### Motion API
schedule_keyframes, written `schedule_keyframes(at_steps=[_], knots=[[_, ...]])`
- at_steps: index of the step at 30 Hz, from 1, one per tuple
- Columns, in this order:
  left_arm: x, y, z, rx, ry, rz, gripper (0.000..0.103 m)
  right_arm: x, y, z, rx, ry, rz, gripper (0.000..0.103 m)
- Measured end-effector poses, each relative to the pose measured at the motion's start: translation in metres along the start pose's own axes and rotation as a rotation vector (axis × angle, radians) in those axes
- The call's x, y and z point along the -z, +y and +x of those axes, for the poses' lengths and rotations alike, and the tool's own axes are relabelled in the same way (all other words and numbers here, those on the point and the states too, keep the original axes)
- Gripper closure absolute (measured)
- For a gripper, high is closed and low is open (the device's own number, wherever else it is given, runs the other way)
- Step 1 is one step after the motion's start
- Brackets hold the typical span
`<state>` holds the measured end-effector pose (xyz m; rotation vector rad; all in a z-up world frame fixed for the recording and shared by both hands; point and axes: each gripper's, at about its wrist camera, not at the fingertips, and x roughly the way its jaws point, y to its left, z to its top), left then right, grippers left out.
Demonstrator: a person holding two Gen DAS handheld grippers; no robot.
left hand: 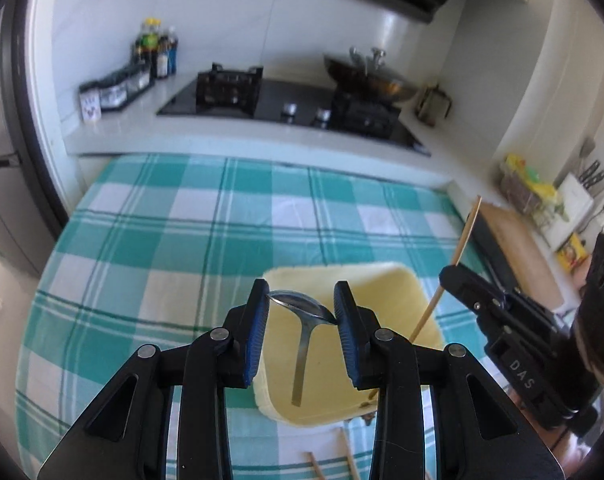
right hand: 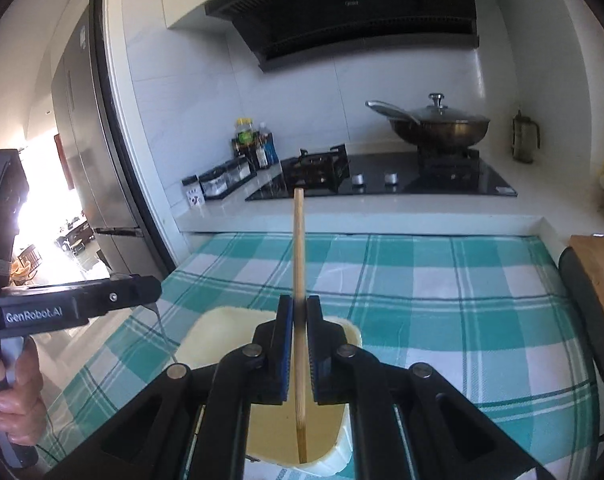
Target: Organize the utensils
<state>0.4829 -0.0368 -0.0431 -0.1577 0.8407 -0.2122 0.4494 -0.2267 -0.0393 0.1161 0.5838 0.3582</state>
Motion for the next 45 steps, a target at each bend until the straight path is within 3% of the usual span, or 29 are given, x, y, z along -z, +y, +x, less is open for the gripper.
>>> schedule_keyframes(at_steps=[3,7,8,9,10,11,12,13,15,18,21,25,28,30,39,45], knots=[[0.008,-0.002,0.016,-0.015,0.034,0.001,0.070,0.008,-0.001,0.017,0.007,0.076,-0.004,0.096],[0.013,-0.006,0.024,-0.046,0.036,0.018,0.068,0.012,-0.006,0.029,0.013,0.109,0.013,0.093],[0.013,-0.006,0.024,-0.041,0.038,0.013,0.063,0.011,-0.009,0.031,0.015,0.113,0.029,0.093],[0.014,-0.004,0.022,-0.032,0.042,0.000,0.053,0.011,-0.011,0.031,0.015,0.115,0.041,0.084],[0.014,-0.002,0.018,-0.031,0.042,-0.010,0.050,0.010,-0.013,0.030,0.014,0.112,0.055,0.077],[0.016,0.000,0.013,-0.034,0.039,-0.014,0.048,0.010,-0.015,0.026,0.020,0.103,0.069,0.062],[0.020,0.002,0.004,-0.035,0.037,-0.007,0.047,0.011,-0.016,0.017,0.026,0.087,0.082,0.058],[0.026,0.004,-0.007,-0.030,0.031,0.005,0.046,0.011,-0.017,0.005,0.029,0.070,0.087,0.058],[0.047,0.013,-0.035,-0.035,0.016,0.030,0.029,0.014,-0.016,-0.021,0.026,0.053,0.069,0.058],[0.104,0.026,-0.071,-0.070,0.021,0.050,0.015,0.040,-0.017,-0.082,0.042,0.049,0.017,0.056],[0.177,0.038,-0.088,-0.112,0.077,0.026,0.015,0.091,-0.029,-0.134,0.130,0.068,-0.005,0.053],[0.261,0.037,-0.089,-0.160,0.144,-0.026,0.015,0.194,-0.053,-0.189,0.347,0.145,0.050,0.053],[0.289,0.029,-0.087,-0.157,0.149,-0.045,0.015,0.250,-0.070,-0.206,0.455,0.231,0.127,0.053],[0.293,0.018,-0.084,-0.156,0.154,-0.018,0.015,0.270,-0.076,-0.209,0.476,0.275,0.137,0.053],[0.309,0.011,-0.076,-0.182,0.154,-0.031,0.014,0.288,-0.079,-0.208,0.502,0.304,0.156,0.051],[0.316,0.004,-0.077,-0.186,0.130,-0.038,0.008,0.288,-0.079,-0.208,0.497,0.303,0.155,0.050]])
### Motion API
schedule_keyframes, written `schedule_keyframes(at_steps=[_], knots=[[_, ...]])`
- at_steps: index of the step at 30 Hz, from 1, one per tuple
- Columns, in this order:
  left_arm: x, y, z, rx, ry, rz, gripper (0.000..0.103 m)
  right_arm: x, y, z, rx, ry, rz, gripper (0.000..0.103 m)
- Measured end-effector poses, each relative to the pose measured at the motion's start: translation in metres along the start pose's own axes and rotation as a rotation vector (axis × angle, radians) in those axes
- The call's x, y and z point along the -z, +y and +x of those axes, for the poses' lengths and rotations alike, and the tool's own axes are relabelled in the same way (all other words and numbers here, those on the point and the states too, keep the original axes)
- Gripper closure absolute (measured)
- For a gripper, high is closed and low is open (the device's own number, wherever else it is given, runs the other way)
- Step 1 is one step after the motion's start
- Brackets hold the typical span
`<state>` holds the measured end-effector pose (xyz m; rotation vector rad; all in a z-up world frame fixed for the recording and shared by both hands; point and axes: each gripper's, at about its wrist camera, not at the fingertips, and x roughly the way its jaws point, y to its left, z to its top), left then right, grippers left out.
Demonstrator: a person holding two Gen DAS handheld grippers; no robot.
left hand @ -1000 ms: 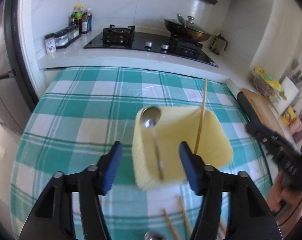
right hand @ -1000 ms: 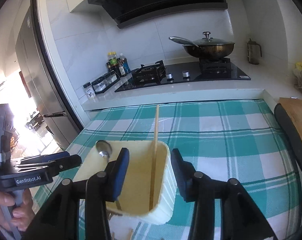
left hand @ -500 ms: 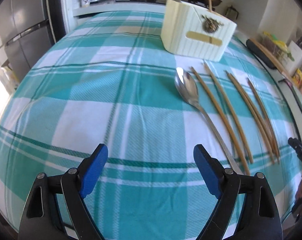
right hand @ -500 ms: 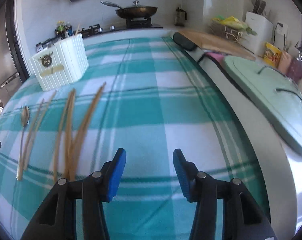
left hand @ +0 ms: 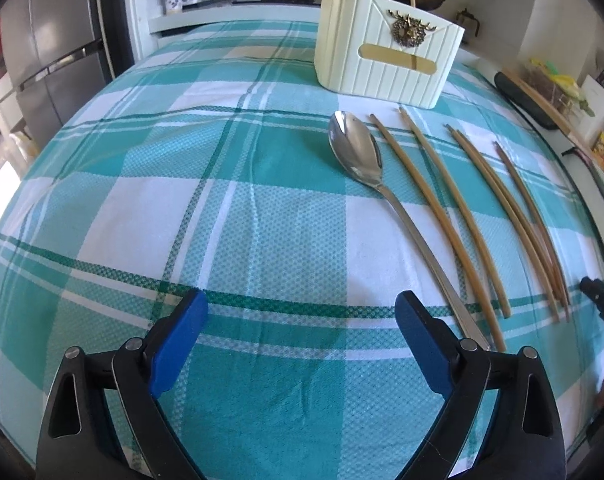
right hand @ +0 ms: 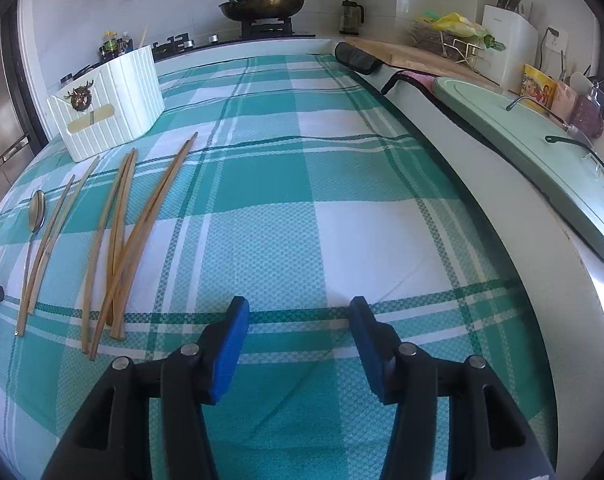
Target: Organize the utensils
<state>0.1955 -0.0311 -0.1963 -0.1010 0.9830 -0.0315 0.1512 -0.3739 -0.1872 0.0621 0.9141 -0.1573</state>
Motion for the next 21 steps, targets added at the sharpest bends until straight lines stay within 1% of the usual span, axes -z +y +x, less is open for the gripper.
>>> schedule_keyframes(at_steps=[5,7,11,16,21], knots=[[-0.001,-0.002,-0.001,0.042,-0.020,-0.040,0.008,0.000,0.000,0.000,0.000,0.000,0.000,0.050],[-0.005,-0.004,0.000,0.061,-0.018,-0.056,0.008,0.000,0.000,0.000,0.000,0.000,0.000,0.050],[-0.016,-0.011,0.006,0.076,-0.019,-0.071,0.008,0.000,0.000,0.000,0.000,0.000,-0.001,0.050],[-0.026,-0.035,0.017,0.013,-0.046,-0.002,0.008,-0.001,0.000,0.000,0.000,0.000,0.000,0.050],[-0.026,-0.044,0.033,-0.069,-0.016,0.037,0.007,0.000,-0.001,0.000,-0.008,-0.003,0.006,0.050]])
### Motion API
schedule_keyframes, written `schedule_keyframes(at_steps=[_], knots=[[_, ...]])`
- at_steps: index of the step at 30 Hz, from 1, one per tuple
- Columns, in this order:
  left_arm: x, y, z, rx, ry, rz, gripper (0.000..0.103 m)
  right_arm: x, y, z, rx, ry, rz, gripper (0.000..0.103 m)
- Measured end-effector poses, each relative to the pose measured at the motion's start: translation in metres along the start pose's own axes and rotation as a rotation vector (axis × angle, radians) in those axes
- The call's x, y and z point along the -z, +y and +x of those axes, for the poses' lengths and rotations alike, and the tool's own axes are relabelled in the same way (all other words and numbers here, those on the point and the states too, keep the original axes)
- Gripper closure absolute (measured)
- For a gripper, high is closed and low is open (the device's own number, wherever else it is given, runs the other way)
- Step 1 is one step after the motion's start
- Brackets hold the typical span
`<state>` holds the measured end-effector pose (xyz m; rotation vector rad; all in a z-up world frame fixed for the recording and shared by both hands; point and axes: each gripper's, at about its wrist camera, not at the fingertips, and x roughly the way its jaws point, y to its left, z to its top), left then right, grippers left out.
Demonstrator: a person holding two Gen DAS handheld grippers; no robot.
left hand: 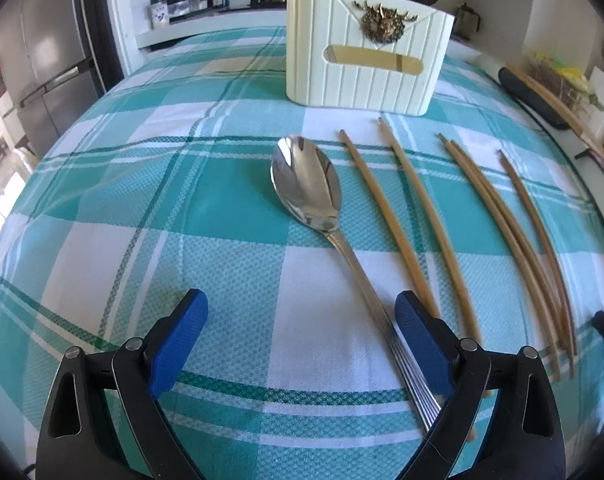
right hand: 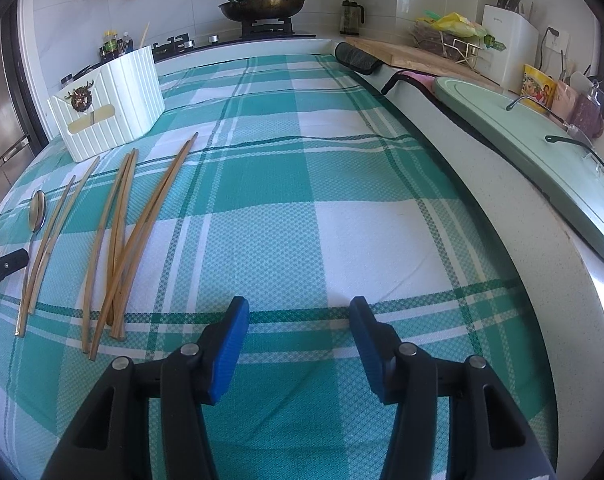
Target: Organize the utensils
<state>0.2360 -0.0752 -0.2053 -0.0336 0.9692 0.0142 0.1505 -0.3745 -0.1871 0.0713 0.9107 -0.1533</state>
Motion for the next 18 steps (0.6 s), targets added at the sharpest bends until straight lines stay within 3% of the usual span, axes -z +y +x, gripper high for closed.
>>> schedule_keyframes(at_steps=[2,8,10,12,15,18], knots=[[0.000,0.000,0.000,-0.010,-0.006,0.014,0.007,0.000,0.001,-0.002,-0.009,-0.006,0.004,0.050],[0.000,0.004,0.002,-0.014,0.000,0.024,0.002,-0.015,0.029,0.003,-0.226,0.017,0.006,0.050],[0.001,0.005,0.001,-0.010,0.002,0.031,0.002,-0.022,0.043,0.008,-0.268,0.036,-0.012,0.055],[0.001,0.008,0.000,-0.008,0.002,0.033,0.002,-0.028,0.057,0.013,-0.287,0.056,-0.052,0.067],[0.002,0.009,0.000,-0.008,0.004,0.038,0.002,-0.032,0.074,0.020,-0.266,0.086,-0.112,0.083],[0.002,0.009,-0.001,-0.007,0.004,0.043,0.005,-0.036,0.082,0.024,-0.223,0.099,-0.155,0.090]])
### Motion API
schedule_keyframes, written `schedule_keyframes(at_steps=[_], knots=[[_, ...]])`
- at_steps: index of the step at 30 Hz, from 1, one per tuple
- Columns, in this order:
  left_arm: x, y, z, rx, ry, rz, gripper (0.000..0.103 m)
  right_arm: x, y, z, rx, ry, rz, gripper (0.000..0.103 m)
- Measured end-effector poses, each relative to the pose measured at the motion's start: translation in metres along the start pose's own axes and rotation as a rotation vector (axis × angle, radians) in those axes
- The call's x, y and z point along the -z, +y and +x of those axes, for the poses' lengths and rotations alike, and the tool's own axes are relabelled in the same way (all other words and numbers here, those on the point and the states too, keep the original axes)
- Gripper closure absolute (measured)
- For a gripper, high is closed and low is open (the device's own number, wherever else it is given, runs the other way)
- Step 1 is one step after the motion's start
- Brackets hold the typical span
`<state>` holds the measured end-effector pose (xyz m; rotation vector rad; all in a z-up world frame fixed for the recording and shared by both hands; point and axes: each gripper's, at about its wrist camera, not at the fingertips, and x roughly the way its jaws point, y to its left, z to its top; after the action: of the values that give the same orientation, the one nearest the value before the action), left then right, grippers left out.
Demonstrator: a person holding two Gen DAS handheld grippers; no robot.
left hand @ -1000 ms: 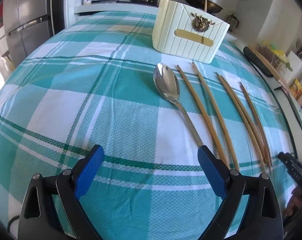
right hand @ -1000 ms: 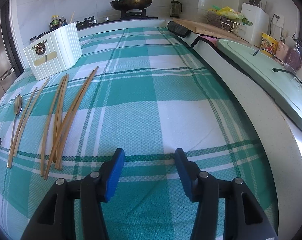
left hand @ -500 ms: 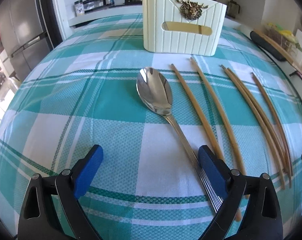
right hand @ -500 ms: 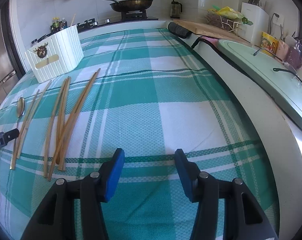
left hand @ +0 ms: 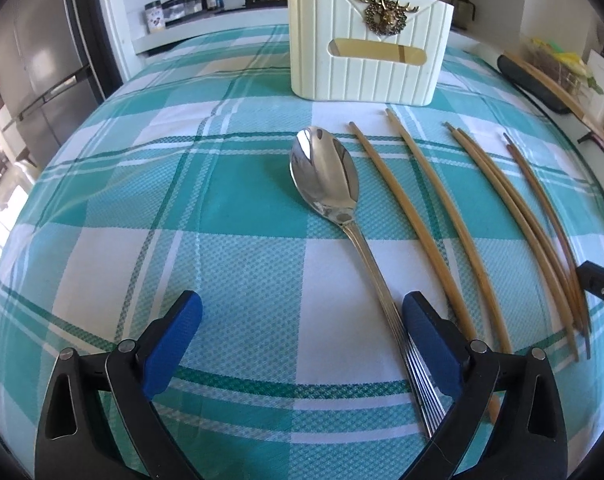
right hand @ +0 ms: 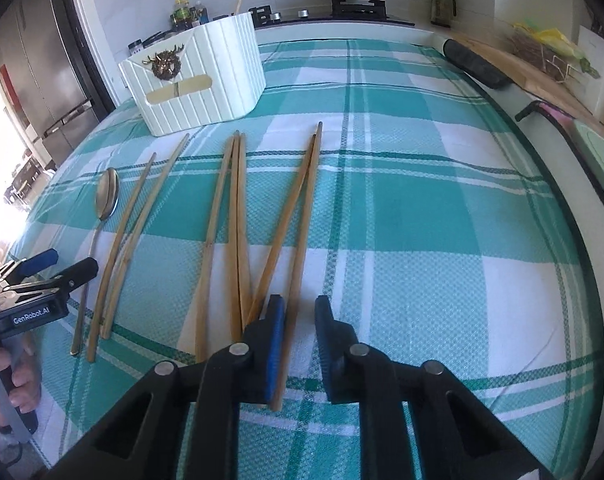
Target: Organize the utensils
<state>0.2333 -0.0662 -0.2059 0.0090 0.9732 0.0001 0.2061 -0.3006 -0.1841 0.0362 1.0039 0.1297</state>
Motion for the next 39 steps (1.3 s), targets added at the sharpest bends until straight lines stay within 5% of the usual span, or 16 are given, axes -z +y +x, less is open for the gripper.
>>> schedule_keyframes(at_steps=[4,9,11,19,22,25,26,27,35,39], knots=[[0.002,0.001,-0.007,0.019,-0.020,0.015,0.029,-0.005,0.002,0.004,0.032,0.003,-0.025,0.096],[0.006,0.003,-0.014,0.018,-0.044,0.043,0.083,0.002,-0.011,-0.001,0.087,-0.025,0.029,0.097],[0.007,0.007,-0.014,0.006,-0.044,0.039,0.092,0.008,-0.017,-0.006,0.124,-0.035,0.043,0.097],[0.010,0.039,-0.016,-0.037,-0.031,-0.021,0.092,0.038,-0.053,-0.032,0.242,-0.057,0.119,0.097],[0.009,0.048,-0.015,-0.027,-0.027,-0.034,0.087,0.045,-0.061,-0.038,0.242,-0.066,0.115,0.096],[0.007,0.055,-0.012,-0.023,-0.019,-0.046,0.039,0.044,-0.065,-0.037,0.221,-0.073,0.108,0.087],[0.006,0.057,-0.012,-0.022,-0.019,-0.051,0.027,0.043,-0.066,-0.036,0.208,-0.070,0.103,0.073],[0.005,0.058,-0.010,-0.022,-0.015,-0.049,0.026,0.042,-0.067,-0.035,0.193,-0.075,0.095,0.061],[-0.005,0.059,0.007,-0.035,0.009,0.025,0.000,0.023,-0.067,-0.018,0.182,-0.057,0.017,0.053],[-0.009,0.067,0.012,0.016,0.017,0.023,0.000,0.013,-0.076,-0.010,0.155,-0.073,0.023,0.043]])
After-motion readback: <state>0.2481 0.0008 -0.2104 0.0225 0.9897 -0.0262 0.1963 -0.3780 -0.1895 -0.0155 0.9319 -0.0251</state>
